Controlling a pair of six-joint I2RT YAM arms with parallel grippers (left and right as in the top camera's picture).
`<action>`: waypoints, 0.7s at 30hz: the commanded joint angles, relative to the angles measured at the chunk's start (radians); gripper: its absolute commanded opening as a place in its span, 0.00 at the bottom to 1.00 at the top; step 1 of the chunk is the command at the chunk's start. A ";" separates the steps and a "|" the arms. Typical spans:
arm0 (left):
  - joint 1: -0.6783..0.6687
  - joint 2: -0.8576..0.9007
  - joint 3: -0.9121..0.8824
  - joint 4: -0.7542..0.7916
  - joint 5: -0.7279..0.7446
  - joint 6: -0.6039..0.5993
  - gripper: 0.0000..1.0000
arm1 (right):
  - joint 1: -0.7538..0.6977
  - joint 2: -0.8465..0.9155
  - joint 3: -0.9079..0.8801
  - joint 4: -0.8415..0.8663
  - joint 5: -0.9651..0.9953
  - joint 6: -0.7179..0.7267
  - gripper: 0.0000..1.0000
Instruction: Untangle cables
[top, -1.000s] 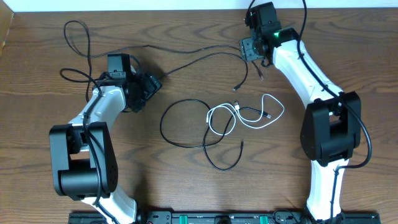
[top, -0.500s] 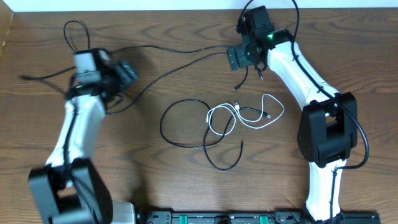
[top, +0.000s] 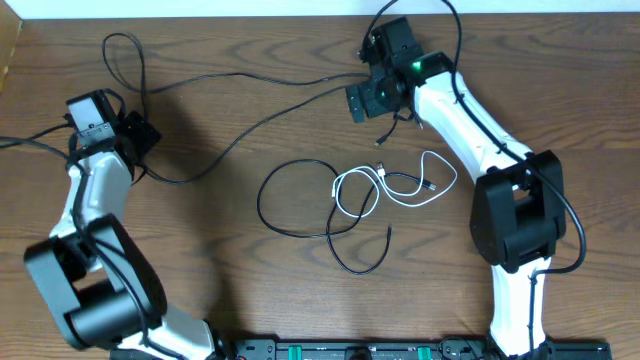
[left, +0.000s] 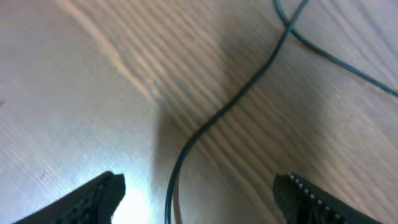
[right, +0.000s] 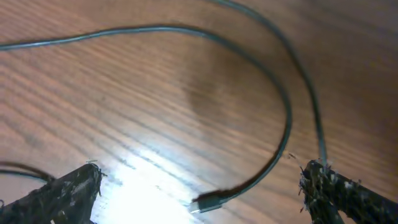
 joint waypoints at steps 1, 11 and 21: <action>0.005 0.030 0.008 0.072 0.072 0.122 0.79 | 0.025 -0.008 0.001 -0.019 -0.027 0.019 0.99; 0.002 0.047 0.248 -0.036 0.148 0.295 0.86 | 0.067 -0.008 0.001 -0.029 -0.033 0.019 0.99; 0.000 0.151 0.496 -0.198 0.163 0.318 0.90 | 0.077 -0.008 0.001 -0.029 -0.065 0.019 0.99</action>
